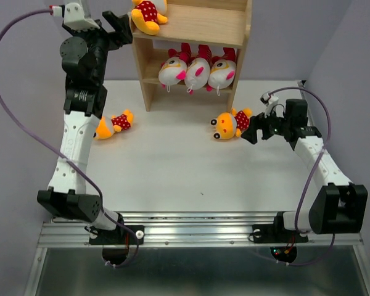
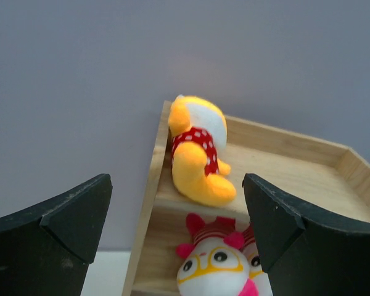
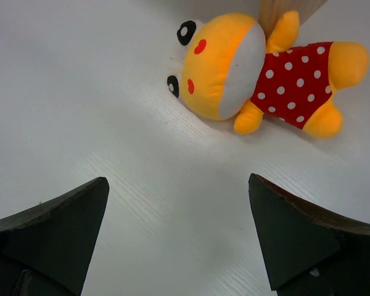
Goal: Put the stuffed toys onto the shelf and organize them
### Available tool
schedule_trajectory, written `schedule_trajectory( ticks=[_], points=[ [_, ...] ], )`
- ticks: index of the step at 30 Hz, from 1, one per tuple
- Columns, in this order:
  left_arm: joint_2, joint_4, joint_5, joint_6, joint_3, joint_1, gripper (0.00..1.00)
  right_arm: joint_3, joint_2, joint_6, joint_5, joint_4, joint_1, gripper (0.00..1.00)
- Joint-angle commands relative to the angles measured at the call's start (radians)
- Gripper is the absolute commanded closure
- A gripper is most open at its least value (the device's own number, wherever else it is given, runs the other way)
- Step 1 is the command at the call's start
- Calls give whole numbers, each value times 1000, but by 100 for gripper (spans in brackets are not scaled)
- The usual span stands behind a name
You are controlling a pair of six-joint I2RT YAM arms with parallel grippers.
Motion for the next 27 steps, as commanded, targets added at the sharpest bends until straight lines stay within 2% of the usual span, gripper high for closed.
schedule_trajectory(
  ticks=[1, 2, 3, 5, 6, 9, 12, 14, 17, 18, 19, 21, 24, 27],
  points=[
    [-183, 83, 48, 7, -292, 22, 1, 122, 105, 154, 58, 0, -7, 0],
    [-267, 106, 62, -2, -370, 25, 1, 139, 158, 183, 127, 26, -7, 0],
    [-307, 146, 73, -11, -512, 26, 1, 162, 185, 297, 173, 53, -7, 0],
    [-377, 164, 117, -31, -636, 31, 1, 191, 269, 410, 337, 92, -7, 0],
    [-436, 165, 128, -40, -685, 32, 1, 210, 298, 463, 366, 92, -7, 0],
    [-534, 158, 197, -97, -910, 34, 1, 288, 404, 478, 359, 106, -7, 2],
    [-623, 174, 267, -184, -1024, 34, 2, 334, 470, 475, 276, 109, -7, 5],
    [-666, 184, 299, -236, -1127, 32, 2, 374, 515, 433, 187, 106, -7, 6],
    [-759, 194, 322, -329, -1254, 32, 2, 400, 521, 280, 41, 90, -7, 6],
    [-776, 195, 328, -371, -1314, 32, 2, 396, 512, 155, -6, 89, -7, 7],
    [-807, 194, 343, -388, -1339, 32, 2, 380, 487, 83, -140, 78, -7, 8],
    [-832, 200, 359, -424, -1388, 32, 2, 365, 466, -110, -239, 46, -7, 9],
    [-872, 210, 374, -485, -1475, 32, 2, 348, 449, -250, -252, -14, 16, 11],
    [-898, 240, 377, -525, -1540, 32, 2, 285, 432, -242, -158, 44, 49, 11]
  ],
)
